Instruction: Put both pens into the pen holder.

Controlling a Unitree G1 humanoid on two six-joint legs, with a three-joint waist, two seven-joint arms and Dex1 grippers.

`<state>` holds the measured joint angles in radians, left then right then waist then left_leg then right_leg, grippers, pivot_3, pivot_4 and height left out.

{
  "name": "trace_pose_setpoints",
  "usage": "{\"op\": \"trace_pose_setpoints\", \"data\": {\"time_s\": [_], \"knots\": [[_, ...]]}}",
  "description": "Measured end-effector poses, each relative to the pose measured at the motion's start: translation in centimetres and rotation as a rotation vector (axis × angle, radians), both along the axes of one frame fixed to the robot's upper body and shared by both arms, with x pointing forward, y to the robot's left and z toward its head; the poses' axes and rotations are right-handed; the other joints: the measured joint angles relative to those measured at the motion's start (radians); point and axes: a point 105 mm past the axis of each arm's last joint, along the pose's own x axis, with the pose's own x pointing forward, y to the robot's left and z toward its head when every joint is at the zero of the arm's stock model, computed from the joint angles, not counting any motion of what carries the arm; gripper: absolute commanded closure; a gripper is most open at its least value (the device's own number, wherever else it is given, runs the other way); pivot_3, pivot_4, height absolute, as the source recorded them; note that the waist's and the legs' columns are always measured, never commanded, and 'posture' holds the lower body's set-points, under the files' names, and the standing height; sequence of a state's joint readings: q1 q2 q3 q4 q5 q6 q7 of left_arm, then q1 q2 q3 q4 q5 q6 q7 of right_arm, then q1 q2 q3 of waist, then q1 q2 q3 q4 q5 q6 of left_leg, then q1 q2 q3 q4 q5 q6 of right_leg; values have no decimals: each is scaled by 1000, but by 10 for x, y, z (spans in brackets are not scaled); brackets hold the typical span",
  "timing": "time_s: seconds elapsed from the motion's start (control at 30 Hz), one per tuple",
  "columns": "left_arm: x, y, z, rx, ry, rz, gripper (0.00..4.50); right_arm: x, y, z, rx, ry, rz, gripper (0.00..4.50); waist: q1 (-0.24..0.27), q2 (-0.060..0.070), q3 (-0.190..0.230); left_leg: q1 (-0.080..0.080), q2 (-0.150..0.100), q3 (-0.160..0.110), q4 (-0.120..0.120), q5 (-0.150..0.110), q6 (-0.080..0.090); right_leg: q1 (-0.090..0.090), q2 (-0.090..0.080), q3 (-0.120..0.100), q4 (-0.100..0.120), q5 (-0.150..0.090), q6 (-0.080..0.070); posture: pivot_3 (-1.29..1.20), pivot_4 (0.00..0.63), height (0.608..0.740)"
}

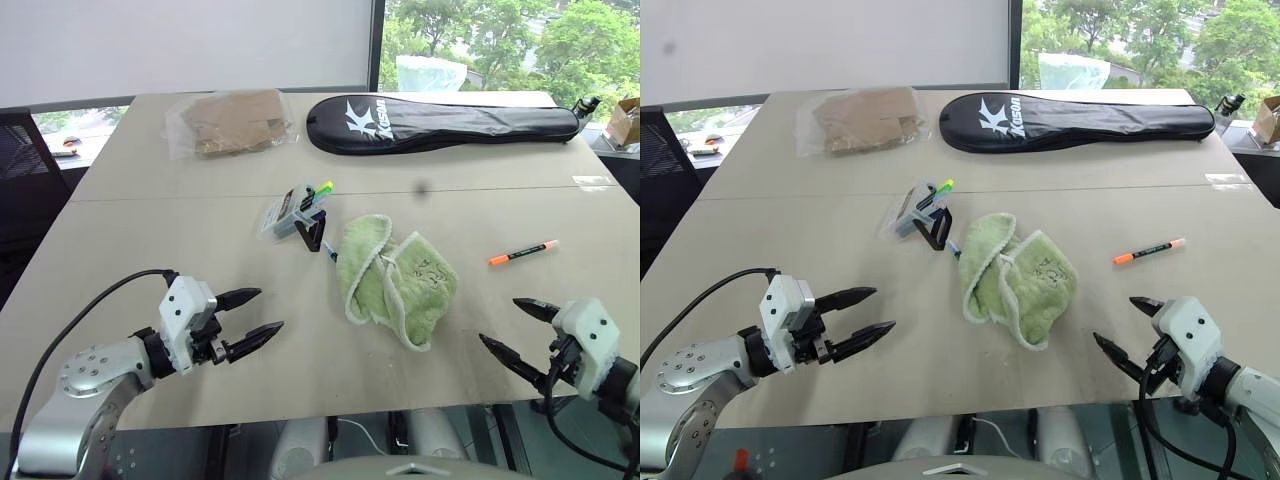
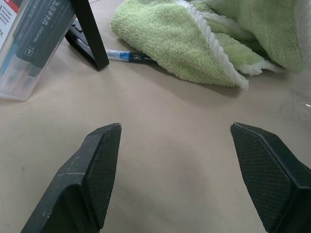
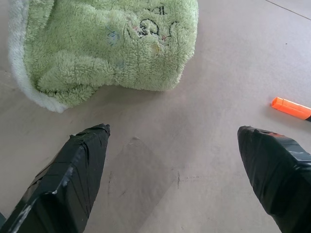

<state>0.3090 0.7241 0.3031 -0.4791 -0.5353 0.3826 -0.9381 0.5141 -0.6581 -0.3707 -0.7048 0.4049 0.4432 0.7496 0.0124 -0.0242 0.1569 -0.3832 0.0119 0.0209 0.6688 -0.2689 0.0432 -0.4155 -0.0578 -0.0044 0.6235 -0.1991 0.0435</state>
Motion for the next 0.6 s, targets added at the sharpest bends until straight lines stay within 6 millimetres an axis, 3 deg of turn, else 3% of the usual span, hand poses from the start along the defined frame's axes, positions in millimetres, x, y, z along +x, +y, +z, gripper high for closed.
{"op": "trace_pose_setpoints", "data": {"time_s": [0.1, 0.17, 0.27, 0.4, 0.5, 0.6], "knots": [[5, -1, 5, -12, -15, 9, 786, 6, 3, 3, 36, 12, -4, 0, 0, 0, 1, 0, 0, 0, 0, 0, 0, 0, 0, 0, 0, 0, 0, 0, 150, 740], [17, -6, 20, -31, -80, 17, 786, 22, 16, 16, 113, -2, 20, 0, -2, 0, 2, 0, 1, 0, 1, -1, -1, 0, -1, -2, 0, 0, 0, 0, 150, 740], [21, -19, 37, -56, -139, -22, 786, 41, 53, 41, 207, -14, 135, 0, -6, 0, 2, 1, 1, 1, 0, 0, 0, 0, -2, -4, 0, 0, 0, 0, 150, 740], [21, -28, 37, -59, -137, -59, 786, 60, 88, 56, 248, 3, 223, 0, -1, 0, 2, -6, 0, 0, -2, 0, 0, -6, 3, -5, 0, 3, -5, 0, 150, 740], [21, -33, 37, -58, -142, -70, 786, 65, 103, 44, 229, 85, 255, 0, 7, -1, 1, -16, -1, -2, -1, 0, 0, -14, 3, -6, 0, 3, -5, 0, 150, 740], [21, -38, 41, -50, -155, -70, 786, 94, 120, 22, 162, 203, 175, 0, -4, -2, 1, -15, -2, 1, 0, 0, 0, -15, 3, -2, -1, 3, -5, 0, 150, 740]]}}
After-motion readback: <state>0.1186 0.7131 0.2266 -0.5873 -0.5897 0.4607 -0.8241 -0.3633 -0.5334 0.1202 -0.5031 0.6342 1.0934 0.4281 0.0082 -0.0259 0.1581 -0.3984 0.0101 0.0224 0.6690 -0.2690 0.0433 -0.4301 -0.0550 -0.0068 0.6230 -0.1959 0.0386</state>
